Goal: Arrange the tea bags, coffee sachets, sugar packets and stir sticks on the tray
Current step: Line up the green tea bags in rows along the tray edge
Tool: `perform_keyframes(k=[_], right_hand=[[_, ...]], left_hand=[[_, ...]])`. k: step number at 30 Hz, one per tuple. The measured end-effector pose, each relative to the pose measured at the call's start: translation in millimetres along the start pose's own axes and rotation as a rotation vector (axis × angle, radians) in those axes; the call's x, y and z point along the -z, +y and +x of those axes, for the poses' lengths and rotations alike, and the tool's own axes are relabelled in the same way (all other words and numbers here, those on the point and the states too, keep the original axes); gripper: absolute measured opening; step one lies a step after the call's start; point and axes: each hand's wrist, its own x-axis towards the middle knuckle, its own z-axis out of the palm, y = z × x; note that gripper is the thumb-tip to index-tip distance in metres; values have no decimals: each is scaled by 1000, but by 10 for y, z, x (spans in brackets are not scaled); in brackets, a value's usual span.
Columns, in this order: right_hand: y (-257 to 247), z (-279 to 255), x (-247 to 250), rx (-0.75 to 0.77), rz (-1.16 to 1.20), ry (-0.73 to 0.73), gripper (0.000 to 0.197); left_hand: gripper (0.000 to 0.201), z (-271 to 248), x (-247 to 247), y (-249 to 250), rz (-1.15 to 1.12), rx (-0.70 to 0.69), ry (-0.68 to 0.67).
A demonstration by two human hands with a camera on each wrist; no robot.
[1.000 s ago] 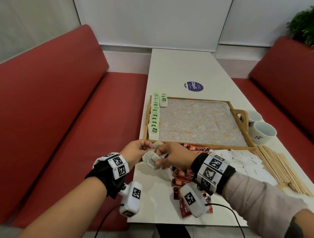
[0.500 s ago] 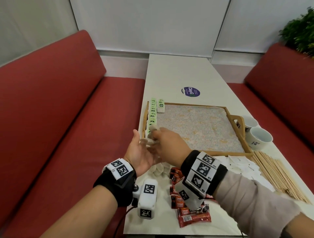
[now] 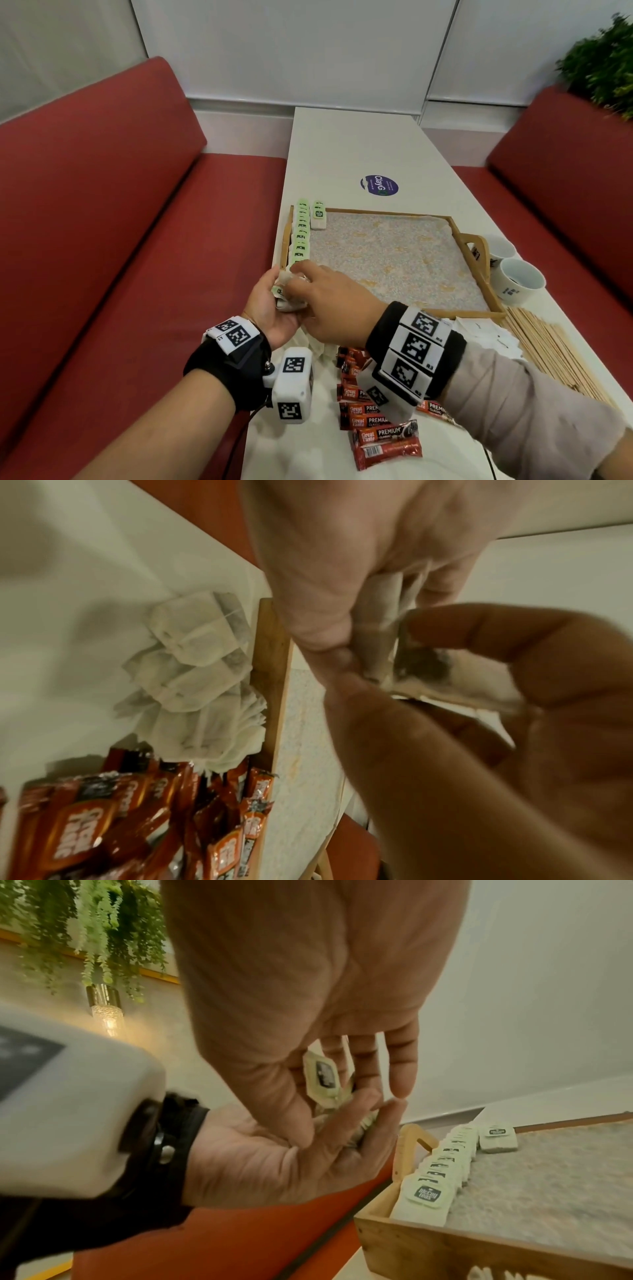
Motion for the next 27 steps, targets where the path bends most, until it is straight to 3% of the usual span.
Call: perform_keyframes(k=[4,7,11,14,19,27], right_hand=[[10,11,50,33,100,23,49],[49,17,53,17,185,35,61],[112,18,75,-65,366,60,69],[159,51,90,-119,442,73,63],[235,97,127,-146,444,22,49],[274,120,146,-42,332,141,30]], left_hand=[[38,72,10,18,17,5,-12],[26,110,6,39,29,17,-13],[35,139,-6,59,80,-16,-34],[26,119,-56,86,108,10,-81],[38,152,-25,137,58,71,-123],[35,167,-115,169,44,90,-172]])
